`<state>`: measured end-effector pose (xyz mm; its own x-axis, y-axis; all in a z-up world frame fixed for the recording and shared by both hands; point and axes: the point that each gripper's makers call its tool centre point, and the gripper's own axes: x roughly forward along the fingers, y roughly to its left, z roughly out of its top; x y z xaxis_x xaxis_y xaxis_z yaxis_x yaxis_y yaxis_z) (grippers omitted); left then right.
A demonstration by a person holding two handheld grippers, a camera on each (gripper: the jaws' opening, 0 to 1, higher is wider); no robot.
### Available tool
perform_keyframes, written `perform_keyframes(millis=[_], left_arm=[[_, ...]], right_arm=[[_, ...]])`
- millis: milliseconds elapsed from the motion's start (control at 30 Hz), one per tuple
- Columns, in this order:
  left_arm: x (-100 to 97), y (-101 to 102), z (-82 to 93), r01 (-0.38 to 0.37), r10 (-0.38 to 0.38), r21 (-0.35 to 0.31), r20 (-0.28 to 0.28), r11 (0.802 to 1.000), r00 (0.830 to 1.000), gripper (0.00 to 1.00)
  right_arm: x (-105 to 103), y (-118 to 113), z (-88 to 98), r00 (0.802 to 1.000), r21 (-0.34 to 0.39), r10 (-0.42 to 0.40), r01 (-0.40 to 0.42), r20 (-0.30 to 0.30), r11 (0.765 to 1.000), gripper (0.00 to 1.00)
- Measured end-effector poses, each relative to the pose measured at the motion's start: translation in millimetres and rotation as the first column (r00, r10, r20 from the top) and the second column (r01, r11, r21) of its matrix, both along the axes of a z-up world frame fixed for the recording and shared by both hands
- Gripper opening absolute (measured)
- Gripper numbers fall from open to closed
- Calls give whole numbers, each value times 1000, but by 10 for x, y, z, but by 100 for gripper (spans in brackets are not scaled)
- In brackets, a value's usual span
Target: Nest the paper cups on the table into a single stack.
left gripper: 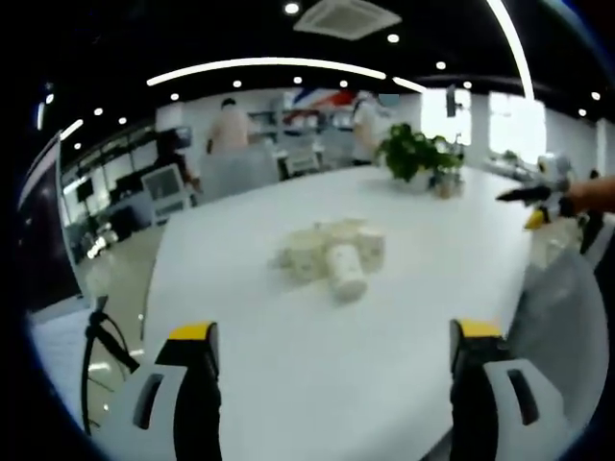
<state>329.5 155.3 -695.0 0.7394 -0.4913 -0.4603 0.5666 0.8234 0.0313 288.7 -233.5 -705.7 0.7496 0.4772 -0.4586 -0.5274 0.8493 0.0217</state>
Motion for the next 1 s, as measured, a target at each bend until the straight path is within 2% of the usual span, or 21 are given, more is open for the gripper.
perform_keyframes(millis=[133,267,333,433,500,600,767,833,1000], left_arm=[[8,53,45,-3,3,-11,10,1000,1000,98],[36,76,53,0,0,-16,19,1000,1000,99],[49,10,115,8,-8,-10,16,1000,1000,99],[116,-33,127,-9,9,-27,1,1000,1000,99],[159,-72,131,-7,7,-27,-1,1000,1000,99],[229,-141,140,25,-25,-13,6,1000,1000,99],[288,-192,164,18,-19,-20,-21,1000,1000,99],[323,-234,158,28,-28,-11,-26,1000,999,99],[451,-387,120,34,-34,-4,-77,999,996,98]], right_arm=[[30,71,34,999,-31,36,-36,15,999,100],[128,52,39,999,-30,32,-32,18,999,100],[188,92,118,999,-11,37,-37,34,999,100],[193,92,56,999,-17,35,-35,12,999,100],[206,100,64,999,-11,42,-42,21,999,100],[260,74,53,999,-14,39,-39,27,999,100],[307,65,107,998,0,41,-41,37,999,100],[313,60,92,998,-11,46,-46,33,999,100],[331,52,44,998,-11,52,-52,21,999,100]])
